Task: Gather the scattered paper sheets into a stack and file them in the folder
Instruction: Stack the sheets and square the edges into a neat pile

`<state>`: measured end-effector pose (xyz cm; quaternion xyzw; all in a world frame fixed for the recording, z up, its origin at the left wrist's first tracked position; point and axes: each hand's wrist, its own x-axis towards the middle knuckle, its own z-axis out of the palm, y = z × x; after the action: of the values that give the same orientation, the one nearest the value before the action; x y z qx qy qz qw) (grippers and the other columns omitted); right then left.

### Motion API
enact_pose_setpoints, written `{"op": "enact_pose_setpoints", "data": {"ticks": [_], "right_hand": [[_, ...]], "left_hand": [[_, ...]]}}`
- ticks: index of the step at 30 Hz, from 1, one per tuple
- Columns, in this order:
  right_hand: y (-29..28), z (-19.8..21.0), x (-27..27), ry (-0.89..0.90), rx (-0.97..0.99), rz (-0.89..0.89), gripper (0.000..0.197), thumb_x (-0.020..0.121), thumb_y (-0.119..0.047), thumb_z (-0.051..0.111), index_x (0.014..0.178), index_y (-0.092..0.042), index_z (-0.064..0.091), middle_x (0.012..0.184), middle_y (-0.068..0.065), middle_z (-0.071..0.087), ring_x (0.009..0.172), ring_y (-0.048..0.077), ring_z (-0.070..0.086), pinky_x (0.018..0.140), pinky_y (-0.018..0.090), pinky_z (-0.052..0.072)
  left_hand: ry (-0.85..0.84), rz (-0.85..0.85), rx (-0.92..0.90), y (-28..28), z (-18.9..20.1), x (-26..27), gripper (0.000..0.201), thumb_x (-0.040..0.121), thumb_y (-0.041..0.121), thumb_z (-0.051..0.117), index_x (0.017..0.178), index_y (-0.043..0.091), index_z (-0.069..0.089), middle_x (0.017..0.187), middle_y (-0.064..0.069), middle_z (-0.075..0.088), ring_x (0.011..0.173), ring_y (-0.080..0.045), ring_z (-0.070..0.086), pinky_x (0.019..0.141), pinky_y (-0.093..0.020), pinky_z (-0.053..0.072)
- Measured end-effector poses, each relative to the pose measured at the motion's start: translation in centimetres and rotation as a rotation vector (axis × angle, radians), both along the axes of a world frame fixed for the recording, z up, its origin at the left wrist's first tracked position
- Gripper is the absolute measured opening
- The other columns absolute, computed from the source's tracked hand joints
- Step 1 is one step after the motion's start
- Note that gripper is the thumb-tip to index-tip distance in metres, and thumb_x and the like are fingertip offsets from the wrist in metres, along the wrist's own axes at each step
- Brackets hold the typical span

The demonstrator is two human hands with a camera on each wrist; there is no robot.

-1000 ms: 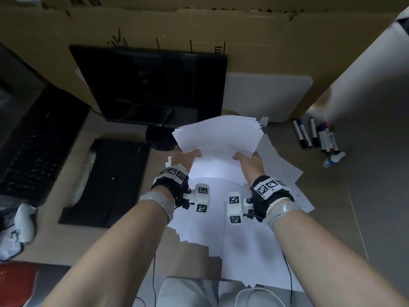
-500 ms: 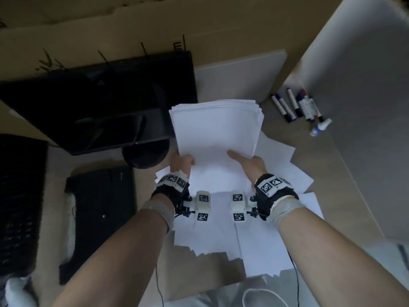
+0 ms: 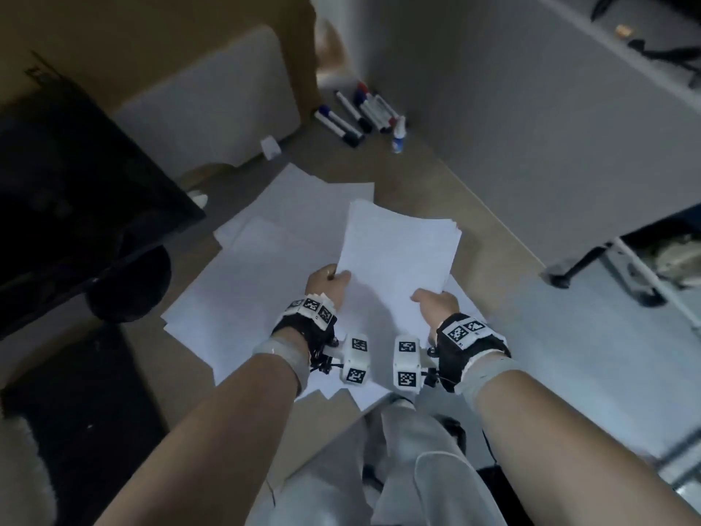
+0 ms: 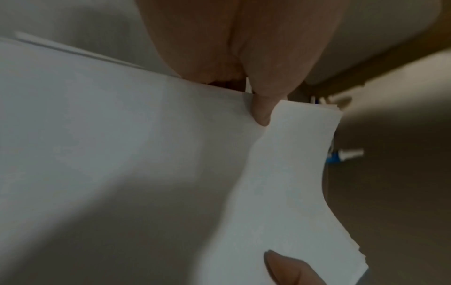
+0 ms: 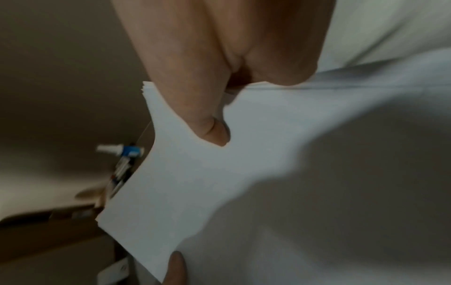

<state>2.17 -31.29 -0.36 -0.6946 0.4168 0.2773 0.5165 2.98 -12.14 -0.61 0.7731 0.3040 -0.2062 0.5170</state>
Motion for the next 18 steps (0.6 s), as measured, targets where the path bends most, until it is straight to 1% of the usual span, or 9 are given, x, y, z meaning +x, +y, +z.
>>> {"op": "enact_pose_setpoints", "data": {"ticks": [2,3,4,6,8,10,12,15,18], "right_hand": [[-2.7,-1.8,-1.7,0.054,-0.092,0.000,0.036,0.085,-0.029,0.060,0.110,-0.003,0.057,0.091,0.009,0.062,0.087,0.029,0.060,0.080,0.034,0.048],[-3.8,-2.9,-2.4,0.106,-0.156,0.057,0.045,0.083,-0.039,0.058,0.113,-0.006,0.059,0.102,0.010,0.063,0.095,0.029,0.062,0.086,0.035,0.049],[-4.7,-3.5,-3.2,0.150,-0.209,0.131,0.048,0.082,-0.046,0.056,0.111,-0.009,0.060,0.109,0.010,0.062,0.098,0.028,0.062,0.090,0.035,0.049],[-5.7,-4.5,-4.6,0.198,-0.202,0.166,0.042,0.087,-0.048,0.050,0.109,-0.013,0.057,0.107,0.008,0.057,0.093,0.023,0.059,0.085,0.030,0.046],[-6.4,-5.1,-5.5,0.189,-0.178,0.088,0.036,0.094,-0.032,0.049,0.124,-0.013,0.054,0.116,0.006,0.057,0.100,0.023,0.058,0.084,0.029,0.045],[-6.6,-7.0,-6.2,0.176,-0.185,0.192,0.041,0.095,-0.018,0.045,0.136,-0.018,0.051,0.136,0.005,0.054,0.118,0.027,0.056,0.099,0.032,0.046],[-6.3,-6.9,-6.9,0.173,-0.200,0.230,0.038,0.095,-0.016,0.045,0.132,-0.017,0.055,0.138,0.006,0.054,0.122,0.027,0.055,0.101,0.032,0.044],[-6.0,-4.1,-5.6,0.141,-0.174,-0.012,0.035,0.098,-0.017,0.047,0.129,-0.006,0.056,0.130,0.013,0.057,0.115,0.026,0.057,0.076,0.025,0.045],[-5.0,-2.1,-3.2,0.107,-0.133,0.022,0.029,0.087,-0.028,0.061,0.111,-0.013,0.055,0.106,0.012,0.057,0.090,0.020,0.051,0.074,0.028,0.039]], "left_hand": [[0.042,-0.149,0.072,-2.6,-1.1,0.1,0.021,0.092,0.029,0.057,0.088,0.010,0.066,0.078,-0.012,0.062,0.076,-0.028,0.055,0.075,-0.027,0.043],[0.095,-0.250,0.160,-3.6,-1.5,0.2,0.030,0.092,0.035,0.055,0.103,0.011,0.069,0.104,-0.014,0.067,0.098,-0.032,0.059,0.091,-0.031,0.045],[0.144,-0.352,0.265,-4.4,-2.0,0.3,0.037,0.091,0.040,0.054,0.115,0.014,0.067,0.128,-0.011,0.060,0.119,-0.031,0.053,0.104,-0.032,0.039],[0.222,-0.439,0.358,-5.6,-2.1,0.3,0.040,0.085,0.046,0.054,0.116,0.024,0.066,0.141,-0.003,0.049,0.130,-0.027,0.044,0.109,-0.029,0.032],[0.268,-0.490,0.400,-6.0,-2.4,0.2,0.043,0.072,0.055,0.051,0.105,0.034,0.067,0.135,-0.002,0.052,0.121,-0.030,0.048,0.107,-0.039,0.037],[0.306,-0.570,0.383,-6.0,-2.5,-0.5,0.045,0.073,0.055,0.048,0.108,0.034,0.066,0.128,-0.004,0.058,0.117,-0.033,0.051,0.105,-0.042,0.040],[0.304,-0.571,0.289,-5.9,-2.2,-1.2,0.029,0.078,0.050,0.049,0.091,0.031,0.066,0.112,-0.006,0.067,0.107,-0.031,0.058,0.100,-0.038,0.044],[0.212,-0.497,0.145,-5.8,-1.6,-1.8,0.027,0.090,0.027,0.055,0.066,0.018,0.047,0.069,-0.005,0.055,0.068,-0.023,0.053,0.068,-0.029,0.042],[0.098,-0.389,0.165,-4.7,-1.0,-1.4,0.030,0.094,0.018,0.049,0.068,0.012,0.036,0.065,-0.006,0.036,0.061,-0.020,0.033,0.059,-0.030,0.025]]}}
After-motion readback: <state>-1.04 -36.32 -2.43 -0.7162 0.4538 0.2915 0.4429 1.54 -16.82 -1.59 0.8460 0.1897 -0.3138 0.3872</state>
